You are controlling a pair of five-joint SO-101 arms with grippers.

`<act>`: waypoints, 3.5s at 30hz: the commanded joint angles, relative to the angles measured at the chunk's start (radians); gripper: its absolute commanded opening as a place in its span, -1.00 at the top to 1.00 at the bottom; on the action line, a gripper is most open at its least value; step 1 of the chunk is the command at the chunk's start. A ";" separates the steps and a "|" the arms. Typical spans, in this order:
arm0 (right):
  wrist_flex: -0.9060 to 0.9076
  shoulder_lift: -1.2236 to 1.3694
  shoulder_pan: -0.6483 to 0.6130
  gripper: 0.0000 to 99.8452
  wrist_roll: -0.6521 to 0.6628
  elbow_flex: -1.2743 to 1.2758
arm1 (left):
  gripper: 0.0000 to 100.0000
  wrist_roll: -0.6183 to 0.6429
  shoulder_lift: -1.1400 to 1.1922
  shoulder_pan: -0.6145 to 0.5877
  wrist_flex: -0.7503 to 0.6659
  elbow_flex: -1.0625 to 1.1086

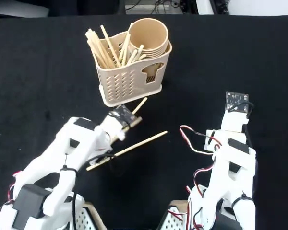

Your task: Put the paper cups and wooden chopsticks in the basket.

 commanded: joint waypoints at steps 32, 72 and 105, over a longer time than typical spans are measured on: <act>-0.018 0.005 -0.008 0.95 0.003 -0.024 | 0.94 -0.245 -0.531 -0.386 0.123 0.139; -0.018 0.002 -0.008 0.95 0.003 -0.024 | 0.53 0.259 -0.186 -0.097 -0.230 -0.113; -0.018 0.002 -0.006 0.95 0.003 -0.024 | 0.54 0.155 0.120 -0.124 -0.334 -0.134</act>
